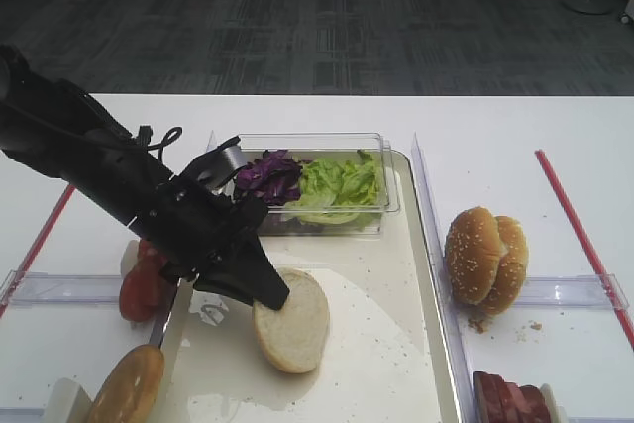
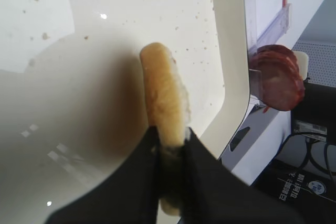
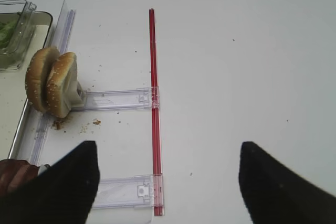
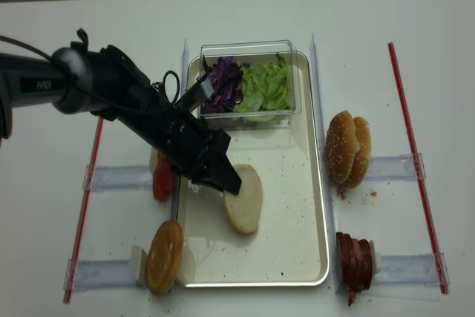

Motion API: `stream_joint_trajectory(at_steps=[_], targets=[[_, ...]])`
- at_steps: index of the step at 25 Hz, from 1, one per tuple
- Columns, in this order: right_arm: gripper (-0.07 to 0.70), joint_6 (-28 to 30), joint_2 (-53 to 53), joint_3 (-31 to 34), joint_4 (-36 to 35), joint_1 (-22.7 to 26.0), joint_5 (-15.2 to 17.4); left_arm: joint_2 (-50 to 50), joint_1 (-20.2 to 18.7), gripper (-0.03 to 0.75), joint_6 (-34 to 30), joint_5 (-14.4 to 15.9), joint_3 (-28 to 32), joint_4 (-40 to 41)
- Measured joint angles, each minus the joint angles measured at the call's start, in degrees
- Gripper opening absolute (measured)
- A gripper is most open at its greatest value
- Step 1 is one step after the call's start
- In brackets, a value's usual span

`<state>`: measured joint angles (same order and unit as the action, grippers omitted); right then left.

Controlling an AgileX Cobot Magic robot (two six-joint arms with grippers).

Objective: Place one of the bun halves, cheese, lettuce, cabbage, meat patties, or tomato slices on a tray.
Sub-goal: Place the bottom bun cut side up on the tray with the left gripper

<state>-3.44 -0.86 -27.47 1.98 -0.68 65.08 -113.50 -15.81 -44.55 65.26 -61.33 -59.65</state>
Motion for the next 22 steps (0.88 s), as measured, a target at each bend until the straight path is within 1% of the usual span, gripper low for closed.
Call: stream_joint_trajectory(at_steps=[22], targets=[[0.571, 0.0, 0.0, 0.0, 0.0, 0.0, 0.0, 0.0, 0.0, 0.052, 0.1, 0.0, 0.0, -1.0]])
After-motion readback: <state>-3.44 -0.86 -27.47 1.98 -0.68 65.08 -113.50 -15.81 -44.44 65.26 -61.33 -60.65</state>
